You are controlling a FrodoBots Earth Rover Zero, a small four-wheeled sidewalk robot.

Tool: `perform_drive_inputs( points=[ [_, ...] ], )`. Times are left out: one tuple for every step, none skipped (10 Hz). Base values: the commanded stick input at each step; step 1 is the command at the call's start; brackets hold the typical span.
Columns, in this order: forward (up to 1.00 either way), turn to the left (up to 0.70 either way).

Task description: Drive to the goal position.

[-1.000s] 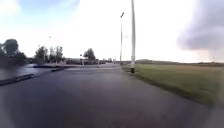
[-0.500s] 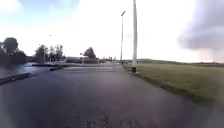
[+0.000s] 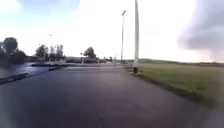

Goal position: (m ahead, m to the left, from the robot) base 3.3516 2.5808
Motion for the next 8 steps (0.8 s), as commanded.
perform_drive_inputs(
  points=[
    [0.45, 0.00],
    [0.45, 0.00],
    [0.45, 0.00],
    [0.45, 0.00],
    [0.45, 0.00],
    [0.45, 0.00],
    [0.45, 0.00],
    [0.45, 0.00]
  ],
)
